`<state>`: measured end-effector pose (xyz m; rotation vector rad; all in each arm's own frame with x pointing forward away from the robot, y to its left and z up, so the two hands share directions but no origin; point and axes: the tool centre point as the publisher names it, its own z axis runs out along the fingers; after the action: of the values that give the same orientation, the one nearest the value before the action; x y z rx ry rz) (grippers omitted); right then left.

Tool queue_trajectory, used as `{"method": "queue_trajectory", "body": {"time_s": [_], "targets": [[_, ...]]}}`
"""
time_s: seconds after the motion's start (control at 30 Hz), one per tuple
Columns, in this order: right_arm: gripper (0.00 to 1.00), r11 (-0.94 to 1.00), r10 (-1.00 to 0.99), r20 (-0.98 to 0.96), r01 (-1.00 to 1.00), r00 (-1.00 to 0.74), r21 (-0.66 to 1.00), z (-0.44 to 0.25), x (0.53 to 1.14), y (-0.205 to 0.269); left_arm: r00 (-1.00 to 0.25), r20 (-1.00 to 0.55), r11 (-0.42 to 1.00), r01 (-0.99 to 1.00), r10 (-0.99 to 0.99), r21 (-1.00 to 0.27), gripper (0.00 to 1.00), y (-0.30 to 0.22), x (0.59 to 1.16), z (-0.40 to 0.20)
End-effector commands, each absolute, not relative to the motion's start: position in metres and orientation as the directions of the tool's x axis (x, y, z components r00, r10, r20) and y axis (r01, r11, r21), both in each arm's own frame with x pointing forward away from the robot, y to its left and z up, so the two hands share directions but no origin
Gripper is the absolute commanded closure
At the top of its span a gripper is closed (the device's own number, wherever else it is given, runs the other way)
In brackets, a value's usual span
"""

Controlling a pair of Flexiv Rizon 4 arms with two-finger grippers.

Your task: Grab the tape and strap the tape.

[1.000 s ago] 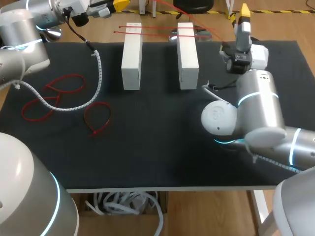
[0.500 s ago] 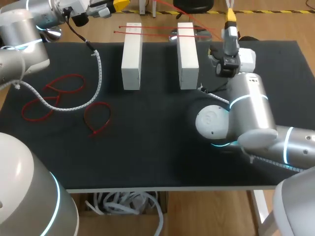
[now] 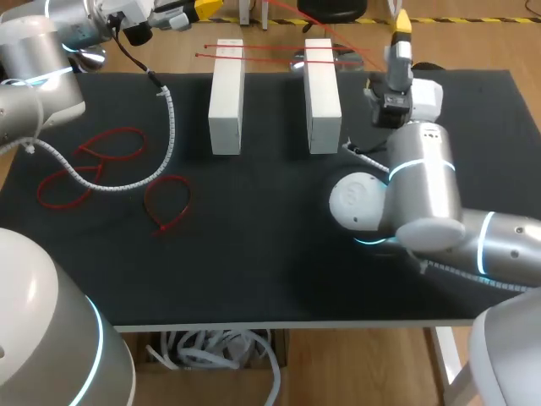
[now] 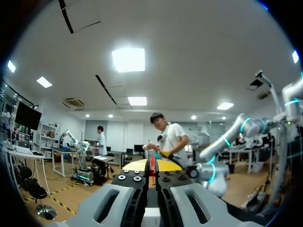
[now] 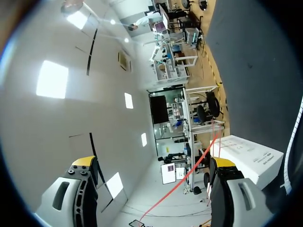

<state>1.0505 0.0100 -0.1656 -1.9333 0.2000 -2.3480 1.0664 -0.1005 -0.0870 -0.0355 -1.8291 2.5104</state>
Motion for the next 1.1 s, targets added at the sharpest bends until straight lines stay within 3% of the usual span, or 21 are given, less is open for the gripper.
{"method": "queue_trajectory", "body": {"time_s": [0.03, 0.3, 0.33, 0.37, 0.4, 0.5, 0.53, 0.6, 0.63, 0.67, 0.7, 0.77, 0.87, 0.93, 1.03, 1.1], "targets": [[0.0, -0.987, -0.149, 0.969, -0.03, -0.196, -0.158, -0.1647, 1.0571, 0.0156, -0.999, 0.004, -0.304, -0.016, 0.039, -0.953, 1.0, -0.1008, 1.0655, -0.0863], [0.0, -0.992, -0.122, 0.974, -0.019, -0.192, -0.128, -0.1615, 1.0565, 0.0168, -0.999, 0.004, -0.304, -0.016, 0.039, -0.953, 1.0, -0.1008, 1.0655, -0.0863], [0.04, -0.992, -0.116, 0.975, -0.021, -0.192, -0.122, -0.1618, 1.0566, 0.0169, -0.999, 0.004, -0.304, -0.016, 0.039, -0.953, 1.0, -0.1008, 1.0655, -0.0863], [0.47, -0.993, -0.113, 0.975, -0.021, -0.191, -0.119, -0.1619, 1.0565, 0.017, -0.999, 0.004, -0.304, -0.016, 0.039, -0.953, 1.0, -0.1008, 1.0655, -0.0863], [0.55, -0.993, -0.111, 0.975, -0.021, -0.191, -0.117, -0.1621, 1.0564, 0.017, -0.999, 0.004, -0.304, -0.016, 0.039, -0.953, 1.0, -0.1008, 1.0655, -0.0863], [0.47, -0.995, -0.097, 0.977, -0.021, -0.191, -0.102, -0.1629, 1.0554, 0.0172, -0.999, 0.004, -0.304, -0.016, 0.039, -0.953, 1.0, -0.1008, 1.0655, -0.0863], [0.57, -0.995, -0.094, 0.977, -0.021, -0.19, -0.1, -0.1633, 1.0554, 0.0173, -0.999, 0.004, -0.304, -0.016, 0.039, -0.953, 1.0, -0.1008, 1.0655, -0.0863], [0.62, -0.995, -0.09, 0.978, -0.022, -0.189, -0.096, -0.1646, 1.056, 0.017, -0.999, 0.004, -0.304, -0.016, 0.039, -0.953, 1.0, -0.1008, 1.0655, -0.0863], [0.69, -0.996, -0.082, 0.978, -0.028, -0.193, -0.089, -0.1648, 1.0561, 0.0165, -0.999, 0.004, -0.304, -0.016, 0.039, -0.953, 1.0, -0.1008, 1.0655, -0.0863], [0.9, -0.996, -0.078, 0.978, -0.03, -0.196, -0.085, -0.1645, 1.056, 0.0158, -0.999, 0.004, -0.304, -0.016, 0.039, -0.953, 1.0, -0.1008, 1.0655, -0.0863], [0.9, -0.996, -0.079, 0.977, -0.032, -0.2, -0.088, -0.1642, 1.0559, 0.0152, -0.999, 0.004, -0.304, -0.016, 0.039, -0.953, 1.0, -0.1008, 1.0655, -0.0863], [0.71, -0.996, -0.068, 0.976, -0.037, -0.205, -0.077, -0.1638, 1.056, 0.0142, -0.999, 0.004, -0.304, -0.016, 0.039, -0.953, 1.0, -0.1008, 1.0655, -0.0863], [0.65, -0.997, -0.062, 0.977, -0.039, -0.204, -0.071, -0.1648, 1.0568, 0.013, -0.999, 0.004, -0.304, -0.016, 0.039, -0.953, 1.0, -0.1008, 1.0655, -0.0863], [0.73, -0.997, -0.059, 0.977, -0.039, -0.203, -0.069, -0.1653, 1.057, 0.0125, -0.999, 0.004, -0.304, -0.016, 0.039, -0.953, 1.0, -0.1008, 1.0655, -0.0863], [0.69, -0.997, -0.049, 0.977, -0.042, -0.205, -0.059, -0.1655, 1.0576, 0.0113, -0.999, 0.004, -0.304, -0.016, 0.039, -0.953, 1.0, -0.1008, 1.0655, -0.0863], [0.73, -0.997, -0.047, 0.978, -0.043, -0.205, -0.057, -0.1656, 1.0579, 0.0107, -0.999, 0.004, -0.304, -0.016, 0.039, -0.953, 1.0, -0.1008, 1.0655, -0.0863]]}}
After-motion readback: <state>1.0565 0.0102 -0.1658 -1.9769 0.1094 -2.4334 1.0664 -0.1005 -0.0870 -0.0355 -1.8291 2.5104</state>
